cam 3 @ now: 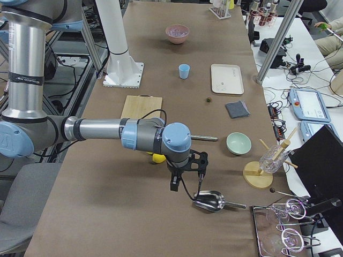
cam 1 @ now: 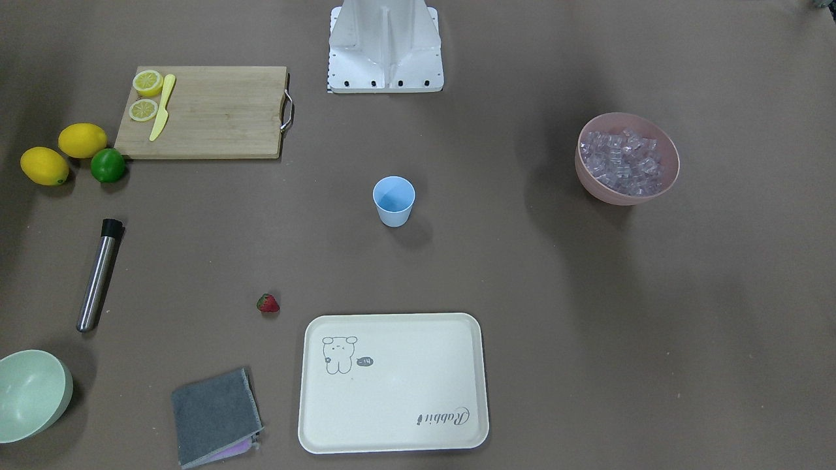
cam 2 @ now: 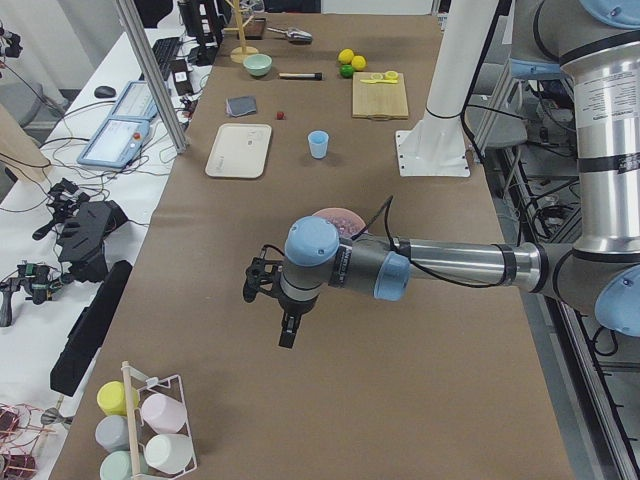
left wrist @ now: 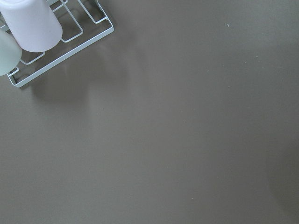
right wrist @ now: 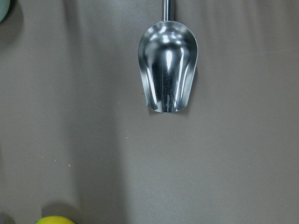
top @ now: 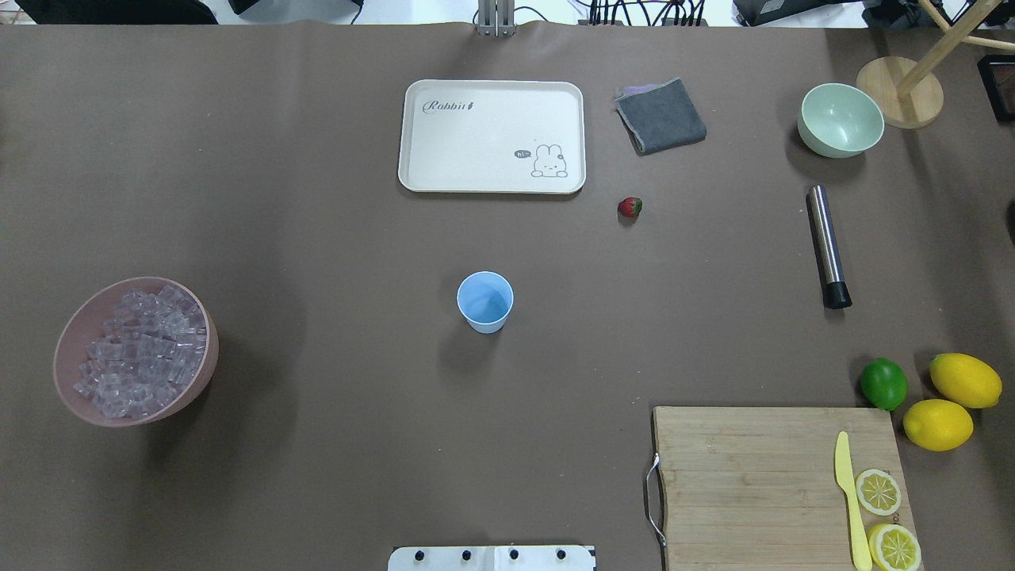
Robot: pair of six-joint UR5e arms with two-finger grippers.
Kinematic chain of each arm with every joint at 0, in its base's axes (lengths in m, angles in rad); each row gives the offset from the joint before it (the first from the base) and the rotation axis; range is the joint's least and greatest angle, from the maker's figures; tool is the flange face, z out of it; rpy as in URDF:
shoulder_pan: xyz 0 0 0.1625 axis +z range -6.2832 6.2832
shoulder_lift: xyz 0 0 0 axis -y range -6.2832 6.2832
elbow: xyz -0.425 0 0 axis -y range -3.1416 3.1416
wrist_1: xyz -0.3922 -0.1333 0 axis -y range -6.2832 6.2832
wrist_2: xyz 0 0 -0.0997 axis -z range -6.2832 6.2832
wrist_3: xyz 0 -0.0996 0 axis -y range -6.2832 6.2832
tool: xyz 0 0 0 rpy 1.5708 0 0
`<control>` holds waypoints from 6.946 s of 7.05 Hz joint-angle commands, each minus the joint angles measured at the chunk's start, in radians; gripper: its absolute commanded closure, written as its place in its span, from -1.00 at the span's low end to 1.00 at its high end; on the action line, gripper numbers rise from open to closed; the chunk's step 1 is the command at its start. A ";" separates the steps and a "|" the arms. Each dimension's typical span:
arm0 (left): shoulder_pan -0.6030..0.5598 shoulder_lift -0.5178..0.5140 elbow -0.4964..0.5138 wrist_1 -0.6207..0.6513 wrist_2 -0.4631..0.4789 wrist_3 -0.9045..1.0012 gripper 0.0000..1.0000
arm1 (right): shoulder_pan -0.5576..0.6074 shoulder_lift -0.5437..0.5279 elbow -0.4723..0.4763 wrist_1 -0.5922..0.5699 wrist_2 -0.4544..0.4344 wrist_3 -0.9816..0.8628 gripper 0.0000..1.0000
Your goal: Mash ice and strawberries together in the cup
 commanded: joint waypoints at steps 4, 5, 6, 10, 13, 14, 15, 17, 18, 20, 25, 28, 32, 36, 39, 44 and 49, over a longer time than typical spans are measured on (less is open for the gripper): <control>0.002 -0.001 0.012 0.001 0.000 0.002 -0.96 | 0.000 -0.005 -0.001 -0.002 0.002 -0.004 -1.00; 0.002 -0.004 0.030 -0.001 -0.003 0.002 -0.96 | 0.000 -0.004 0.002 -0.001 0.003 -0.004 -1.00; 0.002 -0.002 0.030 -0.003 -0.003 0.002 -0.96 | 0.000 -0.004 0.002 -0.001 0.003 -0.004 -1.00; 0.003 -0.002 0.030 -0.003 -0.003 0.002 -0.96 | -0.002 -0.004 0.002 -0.001 0.003 -0.003 -1.00; 0.003 -0.002 0.035 -0.006 0.002 0.002 -0.96 | 0.000 -0.004 0.008 0.001 0.003 0.001 -1.00; 0.003 -0.002 0.035 -0.004 0.000 0.002 -0.96 | 0.000 -0.002 0.009 0.001 0.005 0.001 -1.00; 0.003 -0.002 0.035 -0.004 0.000 0.002 -0.96 | 0.000 -0.001 0.009 0.001 0.005 0.001 -1.00; 0.003 -0.001 0.047 -0.001 -0.001 0.002 -0.96 | -0.002 0.004 0.011 0.001 0.020 0.001 -1.00; 0.003 -0.002 0.055 -0.006 -0.003 0.002 -0.96 | -0.002 0.004 0.012 0.001 0.020 0.002 -1.00; 0.003 -0.001 0.052 -0.016 -0.003 0.006 -0.96 | 0.000 0.009 0.012 0.001 0.025 0.002 -1.00; 0.017 -0.151 0.055 -0.059 -0.132 -0.040 -0.96 | 0.000 0.013 0.022 0.002 0.023 0.004 -1.00; 0.153 -0.136 -0.064 -0.195 -0.085 -0.313 -0.96 | 0.000 0.013 0.020 0.001 0.029 0.005 -1.00; 0.447 -0.114 -0.184 -0.285 0.176 -0.504 -0.96 | 0.000 0.013 0.020 0.001 0.032 0.005 -1.00; 0.702 -0.093 -0.249 -0.302 0.239 -0.623 -0.96 | 0.000 0.012 0.017 0.016 0.036 0.005 -1.00; 0.839 -0.105 -0.232 -0.319 0.336 -0.608 -0.93 | 0.000 -0.004 0.015 0.022 0.036 0.005 -1.00; 0.849 -0.177 -0.126 -0.320 0.324 -0.528 -0.70 | 0.000 -0.011 0.011 0.022 0.036 0.007 -1.00; 0.846 -0.162 -0.128 -0.322 0.290 -0.480 -0.72 | 0.000 -0.011 0.020 0.022 0.036 0.020 -1.00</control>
